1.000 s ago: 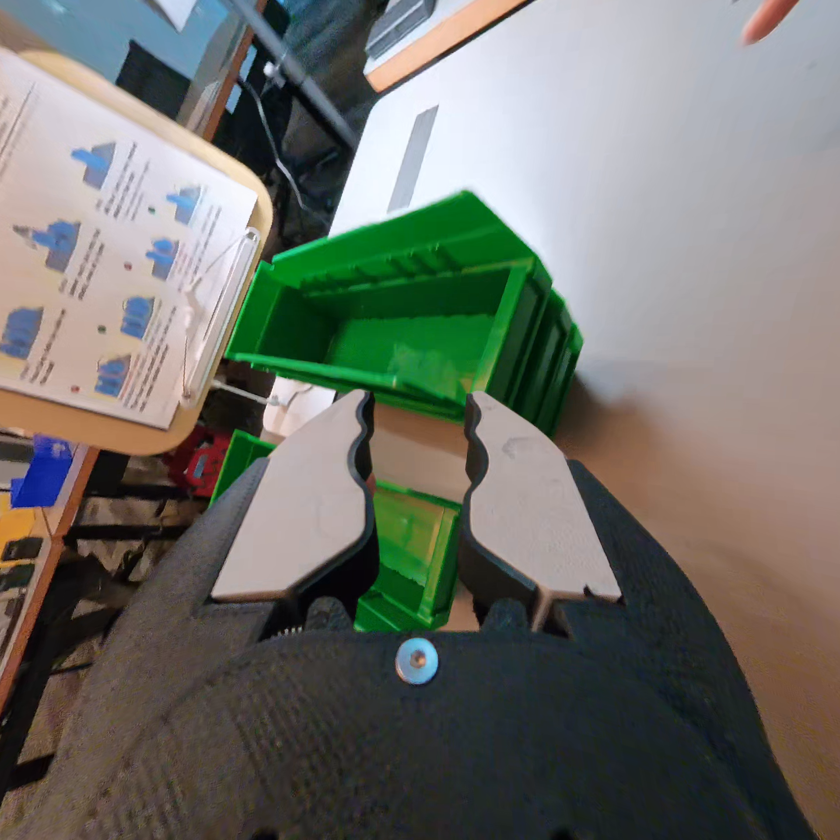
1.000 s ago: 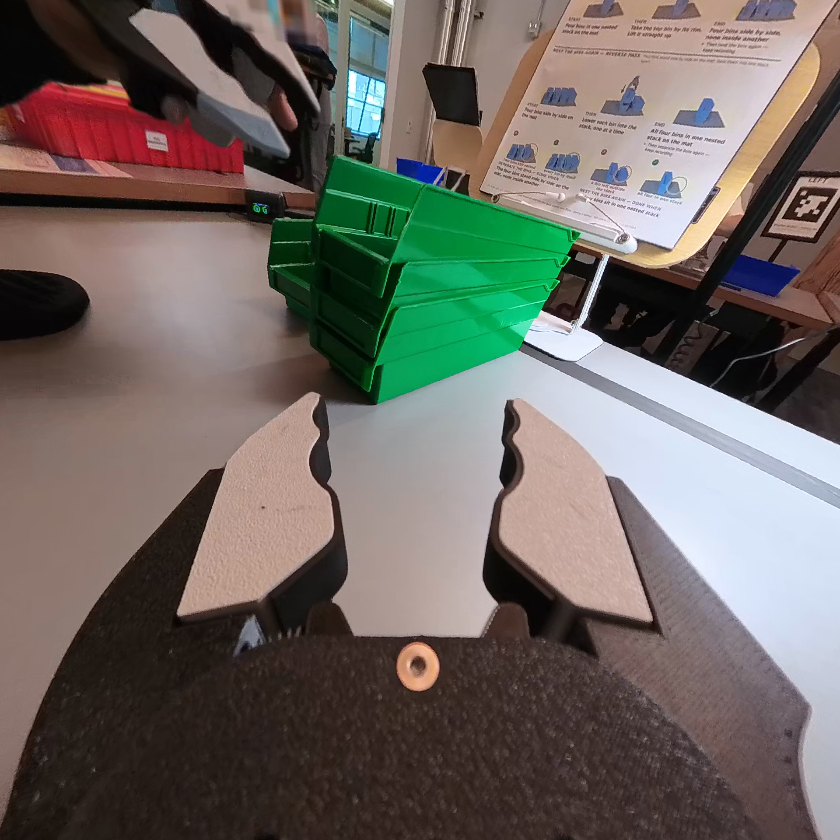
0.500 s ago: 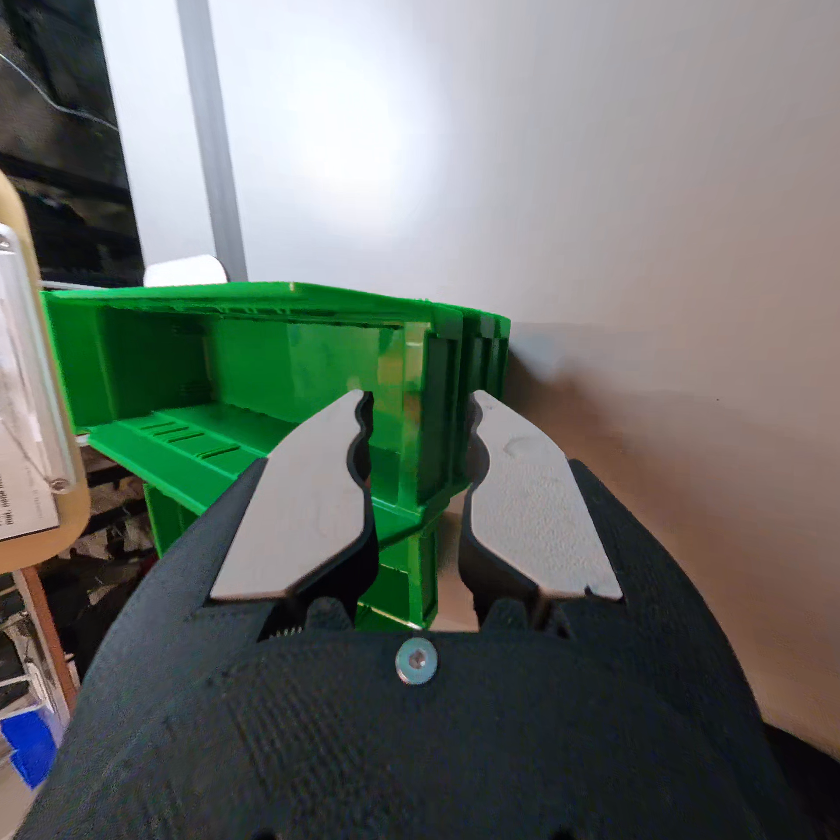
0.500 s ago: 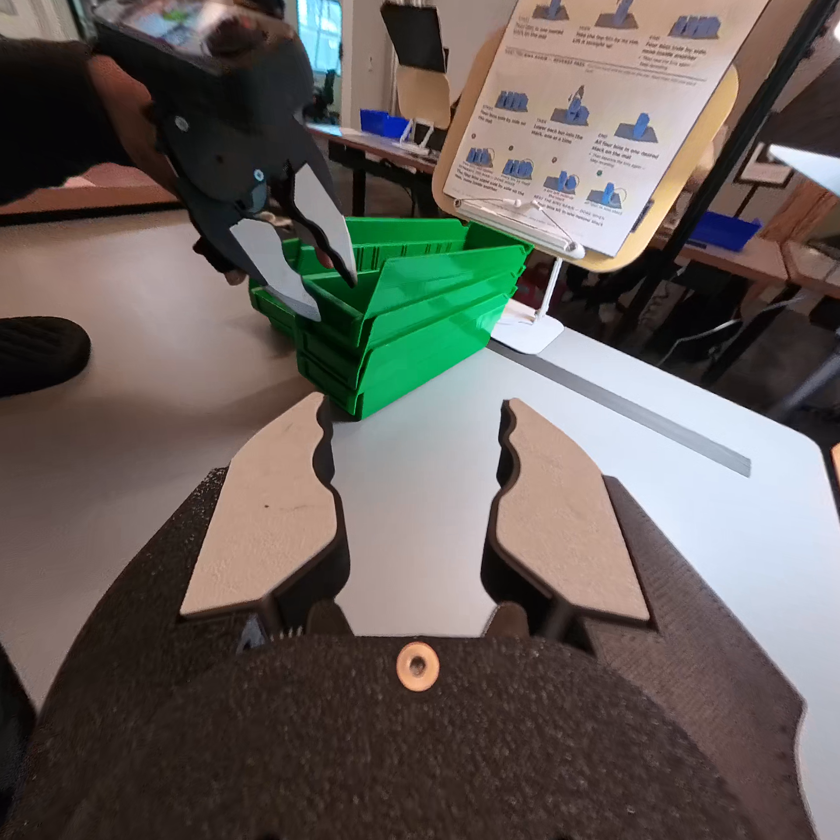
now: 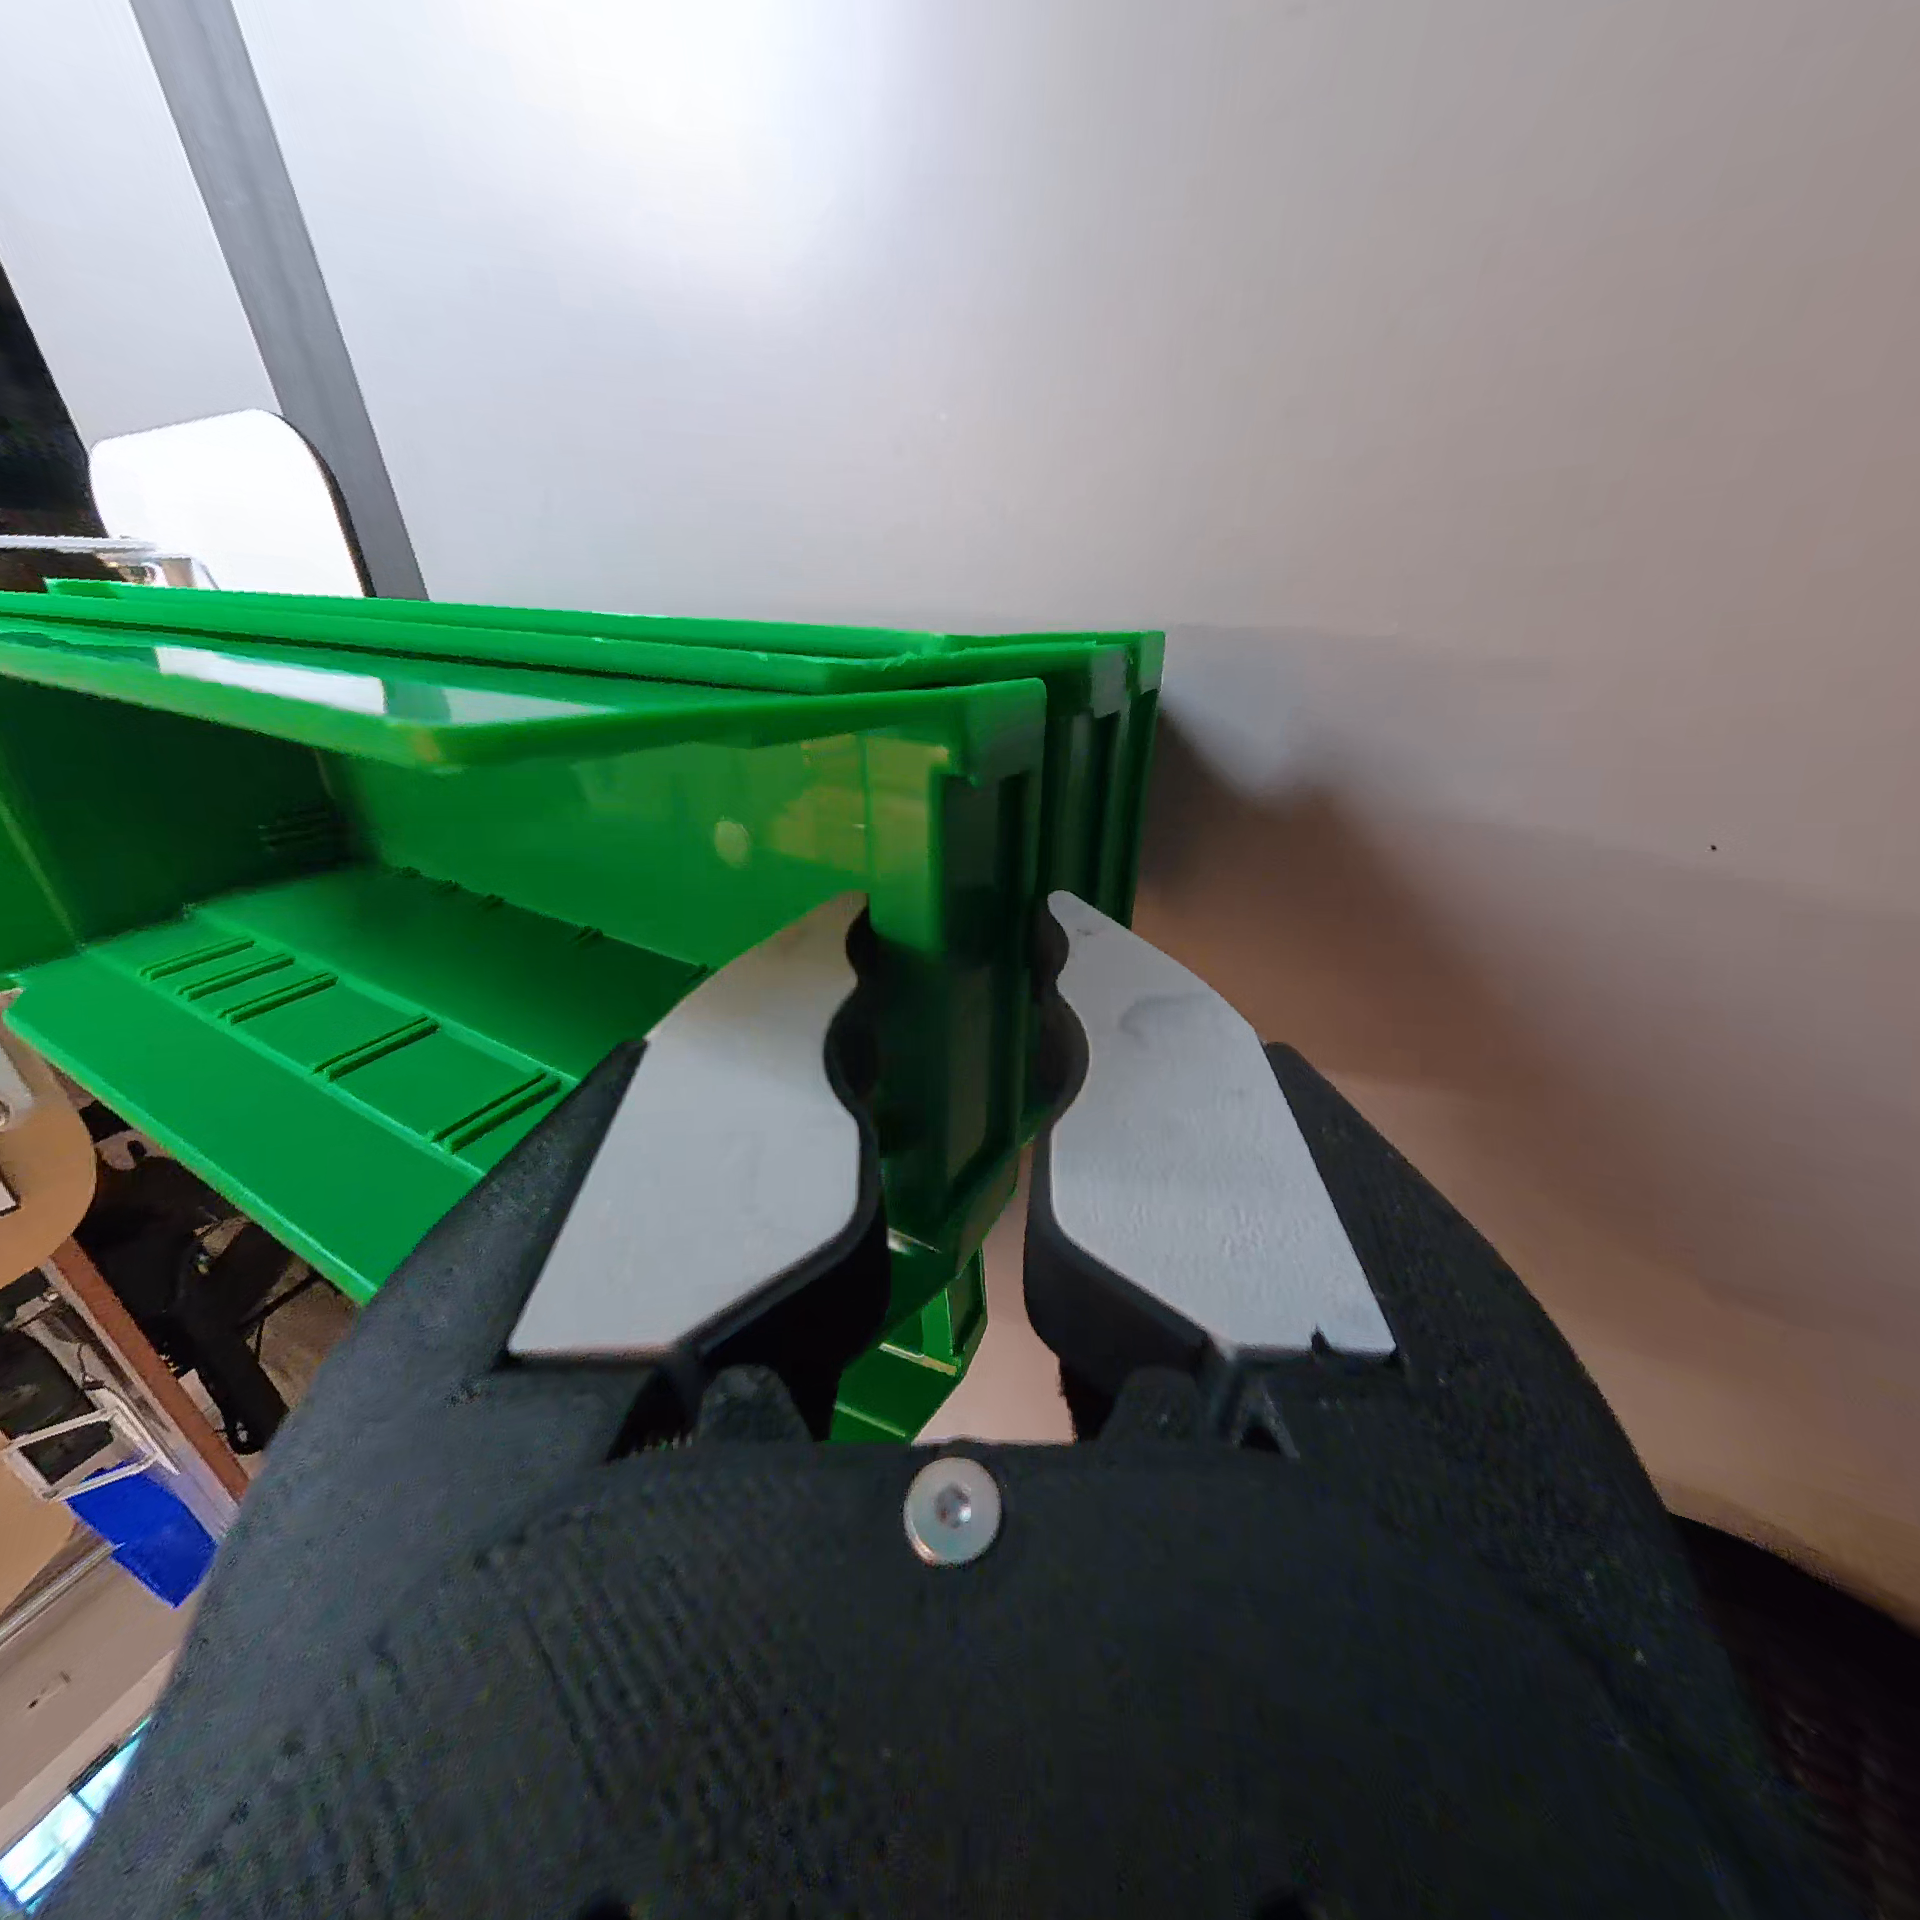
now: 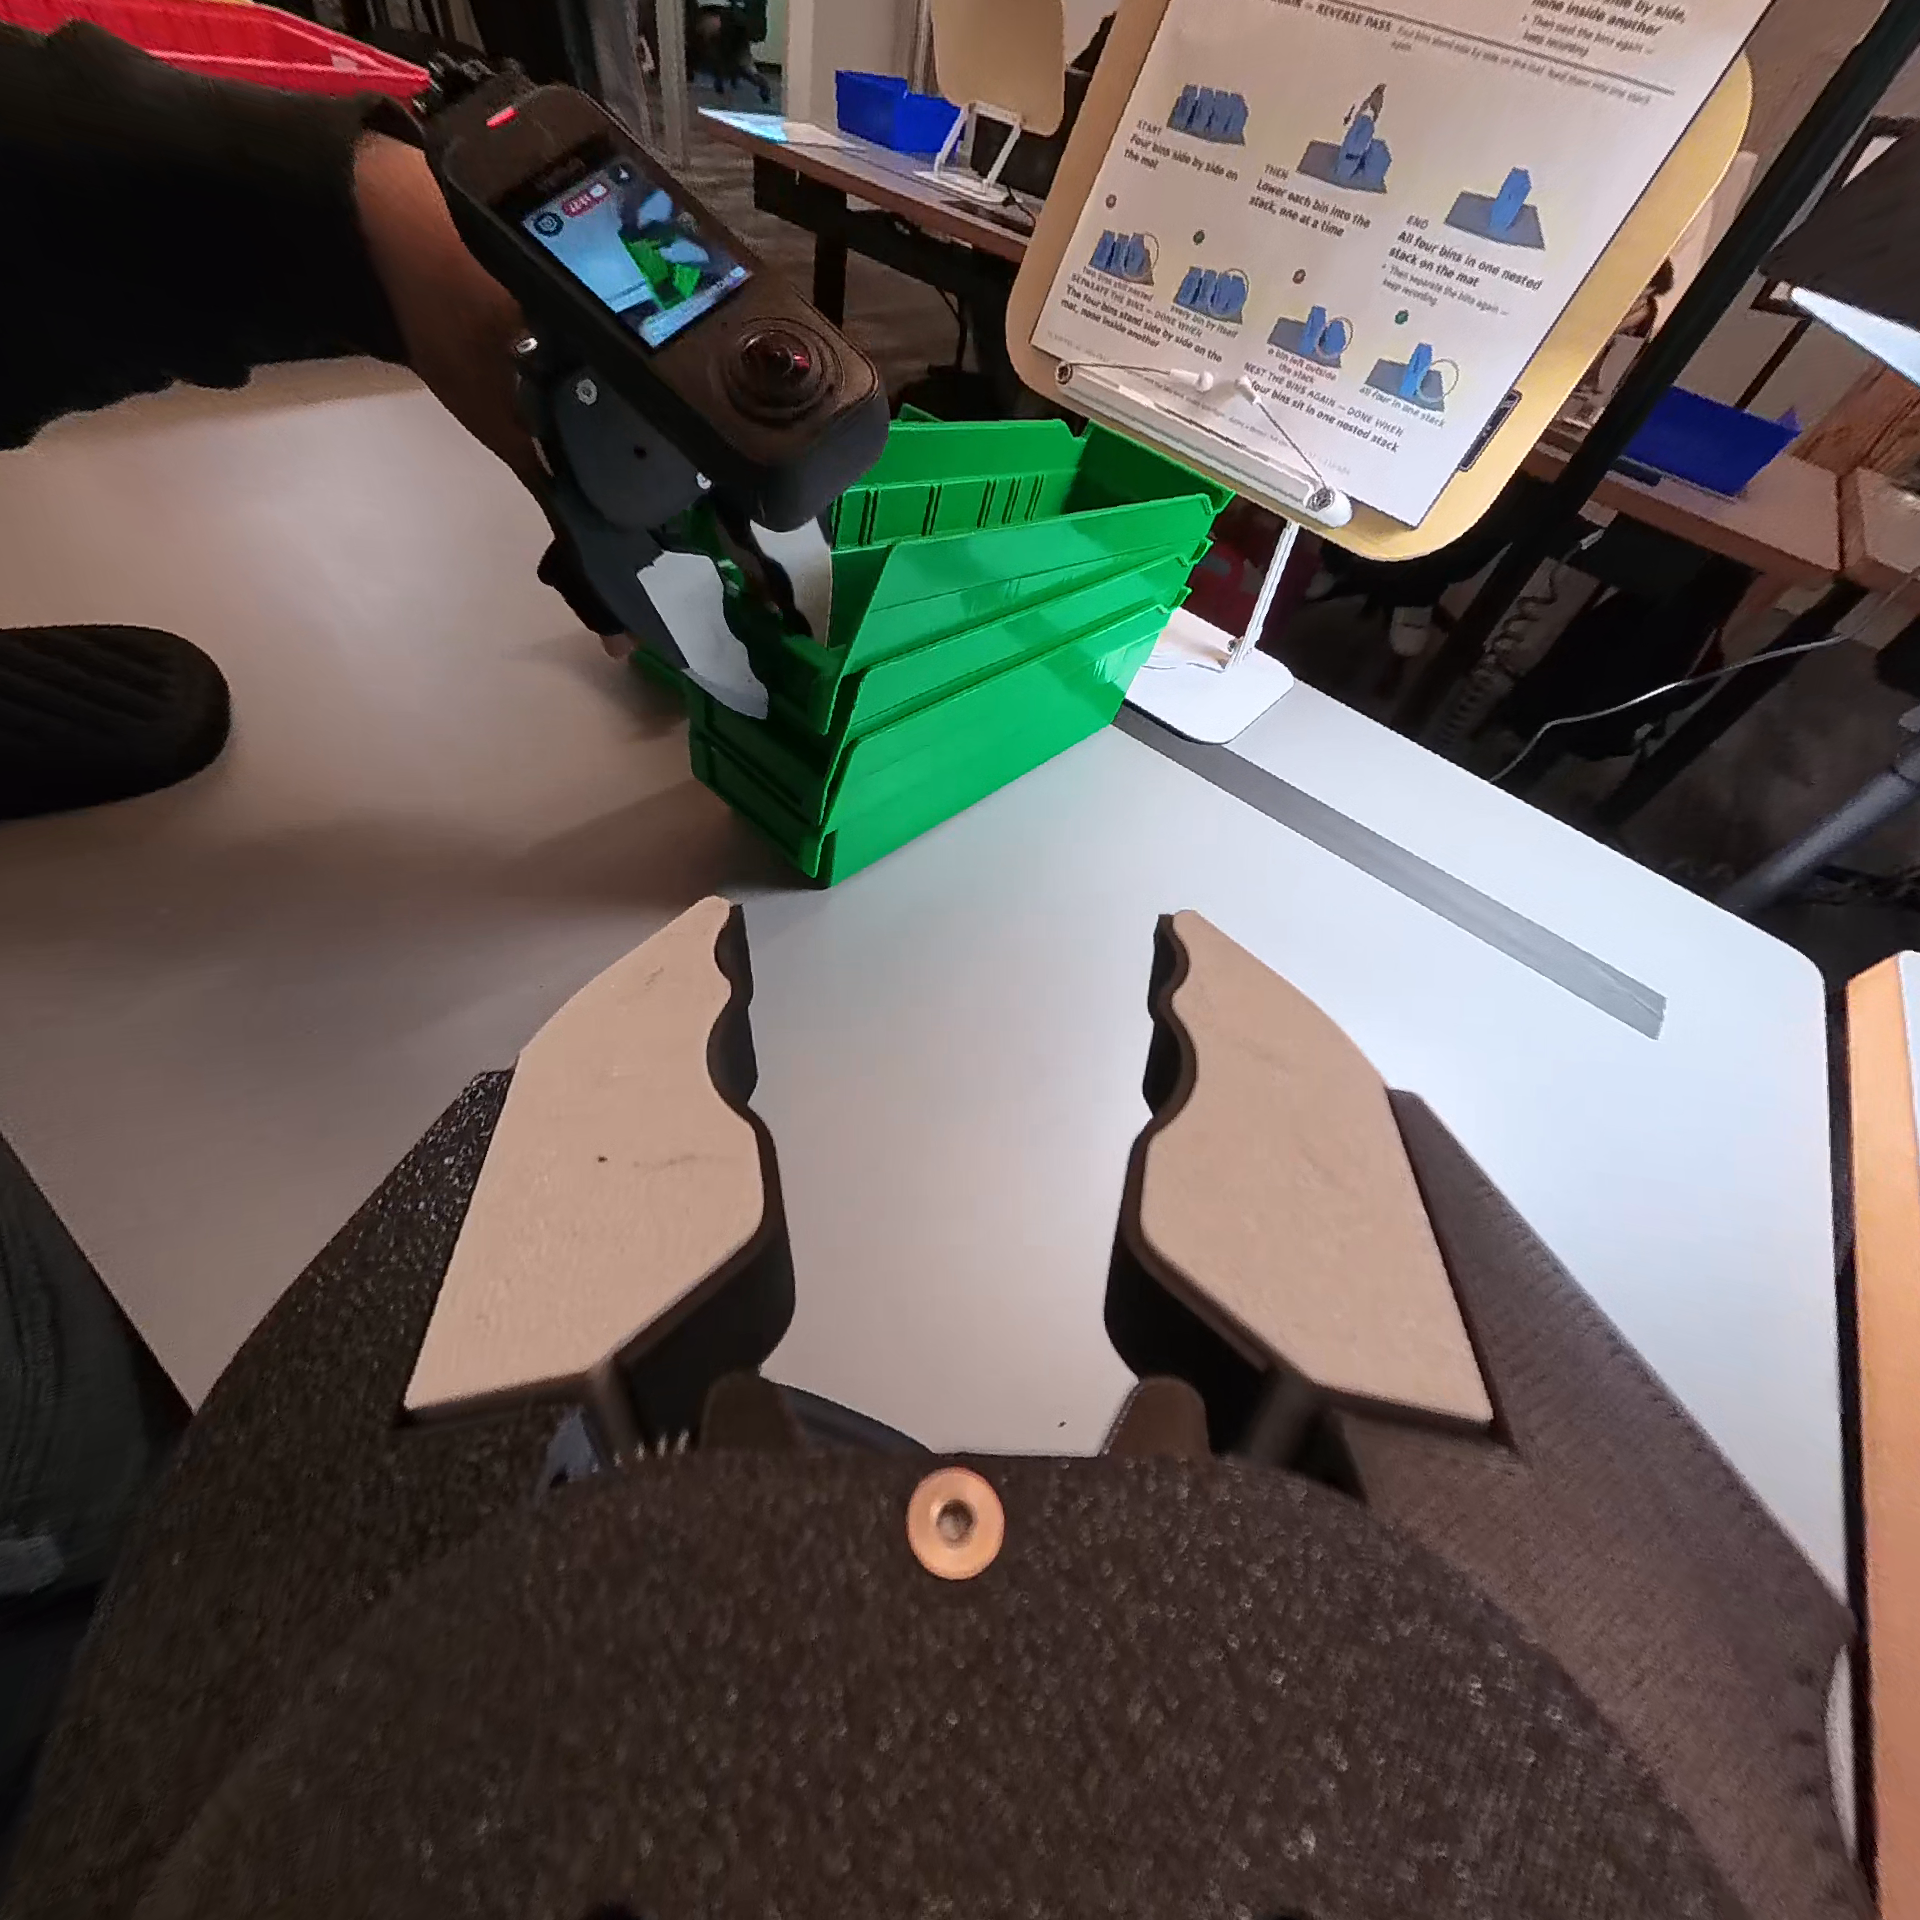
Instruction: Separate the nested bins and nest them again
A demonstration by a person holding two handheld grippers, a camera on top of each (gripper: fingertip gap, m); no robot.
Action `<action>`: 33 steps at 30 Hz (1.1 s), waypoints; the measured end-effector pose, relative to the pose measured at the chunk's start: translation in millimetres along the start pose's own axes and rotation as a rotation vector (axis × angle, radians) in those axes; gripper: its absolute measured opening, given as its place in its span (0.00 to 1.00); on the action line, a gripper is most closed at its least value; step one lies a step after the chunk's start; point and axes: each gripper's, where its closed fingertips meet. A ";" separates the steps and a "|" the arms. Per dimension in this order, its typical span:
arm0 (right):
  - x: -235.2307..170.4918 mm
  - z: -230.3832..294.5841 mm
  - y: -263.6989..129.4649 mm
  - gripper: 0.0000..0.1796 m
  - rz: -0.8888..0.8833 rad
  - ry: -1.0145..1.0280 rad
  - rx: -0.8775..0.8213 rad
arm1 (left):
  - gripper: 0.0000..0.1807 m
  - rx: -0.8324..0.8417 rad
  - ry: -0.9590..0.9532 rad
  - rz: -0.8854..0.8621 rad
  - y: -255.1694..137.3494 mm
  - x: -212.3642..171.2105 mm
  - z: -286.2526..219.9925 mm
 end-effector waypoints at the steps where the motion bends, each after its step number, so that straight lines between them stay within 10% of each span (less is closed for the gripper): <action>1: -1.5 -0.1 0.6 0.41 0.002 0.002 0.002 | 0.15 0.003 0.001 -0.001 0.1 0.4 0.2; 33: -22.2 23.5 38.0 0.40 0.053 -0.032 0.100 | 0.17 0.099 -0.007 -0.096 -30.6 6.0 18.1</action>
Point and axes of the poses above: each gripper's, where its closed fingertips meet, y out along the fingers, x out of its top, z = x × y across the jaws, and after that the axes turned 7 degrees about x, right-handed
